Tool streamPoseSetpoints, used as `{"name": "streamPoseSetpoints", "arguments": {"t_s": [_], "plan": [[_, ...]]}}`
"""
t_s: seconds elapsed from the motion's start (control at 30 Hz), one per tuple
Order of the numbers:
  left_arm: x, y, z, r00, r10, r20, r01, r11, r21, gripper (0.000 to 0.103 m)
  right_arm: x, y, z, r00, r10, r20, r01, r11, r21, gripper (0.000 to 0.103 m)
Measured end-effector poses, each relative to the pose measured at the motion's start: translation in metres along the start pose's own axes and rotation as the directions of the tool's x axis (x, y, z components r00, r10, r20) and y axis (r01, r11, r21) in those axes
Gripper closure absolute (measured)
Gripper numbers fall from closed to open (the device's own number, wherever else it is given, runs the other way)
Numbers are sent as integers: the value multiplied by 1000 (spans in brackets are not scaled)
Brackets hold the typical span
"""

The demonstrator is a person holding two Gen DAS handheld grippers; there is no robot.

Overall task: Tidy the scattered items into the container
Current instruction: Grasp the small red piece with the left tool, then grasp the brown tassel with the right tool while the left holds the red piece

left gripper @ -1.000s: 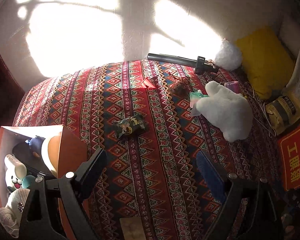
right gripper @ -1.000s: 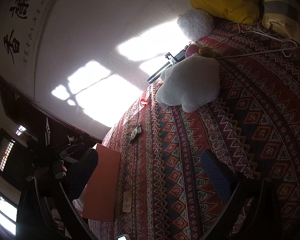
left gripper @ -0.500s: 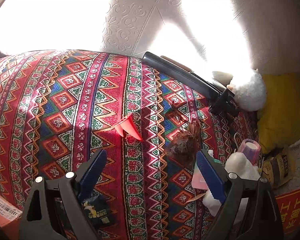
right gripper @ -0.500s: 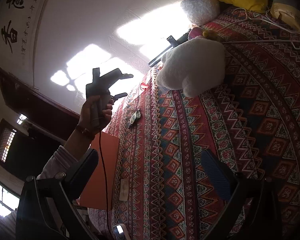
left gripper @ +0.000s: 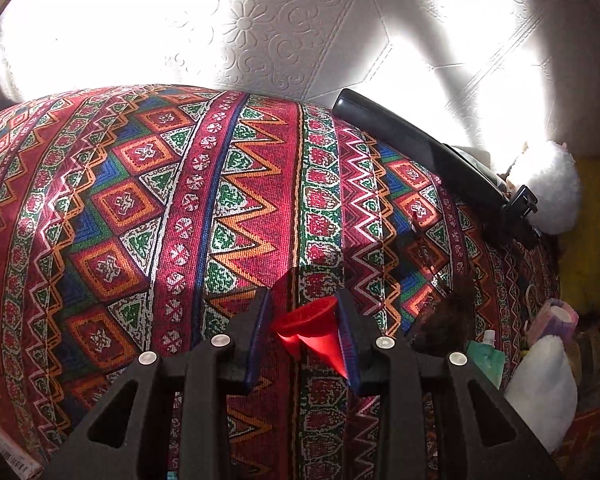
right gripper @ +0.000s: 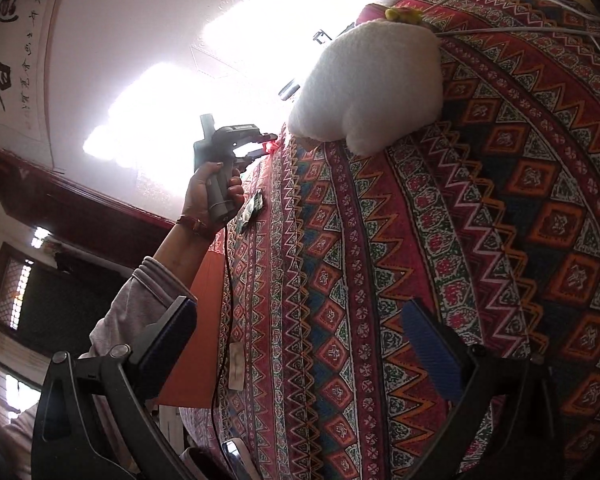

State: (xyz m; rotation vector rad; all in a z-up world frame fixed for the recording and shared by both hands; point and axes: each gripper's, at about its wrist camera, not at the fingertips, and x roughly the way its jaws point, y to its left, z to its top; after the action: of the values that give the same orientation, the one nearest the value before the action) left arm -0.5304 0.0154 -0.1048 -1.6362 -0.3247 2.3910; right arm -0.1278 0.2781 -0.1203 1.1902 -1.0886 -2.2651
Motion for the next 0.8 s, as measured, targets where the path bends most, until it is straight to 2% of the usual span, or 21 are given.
{"name": "streamPoseSetpoints", "arguments": {"t_s": [0.13,0.27,0.37,0.5,0.63,0.7,0.73,0.8], "plan": [[-71,-9,-19,997,-66,34,65,997,28,74,-4,11,-1,999,-25,30,26,998,-51,1],[-168,-4,-56,995,-63,80,54,992,110,74,-6,20,-3,998,-40,52,44,996,-80,1],[-248,25,-104,985,-34,170,13,992,127,74,-5,31,-6,997,-46,66,54,991,-122,1],[-334,84,-190,949,-47,312,20,996,92,74,5,48,2,996,-52,78,63,988,-141,1],[-369,146,-252,919,-71,387,87,996,-23,74,32,96,61,995,51,90,-32,980,-197,1],[-376,171,-268,900,-83,428,122,990,-66,73,61,121,105,995,16,102,8,973,-232,2],[-378,183,-273,890,-79,448,130,988,-84,73,81,130,128,996,-13,92,34,973,-230,7],[-380,204,-276,873,-69,483,143,983,-118,73,130,138,169,993,-105,46,113,970,-217,11]]}}
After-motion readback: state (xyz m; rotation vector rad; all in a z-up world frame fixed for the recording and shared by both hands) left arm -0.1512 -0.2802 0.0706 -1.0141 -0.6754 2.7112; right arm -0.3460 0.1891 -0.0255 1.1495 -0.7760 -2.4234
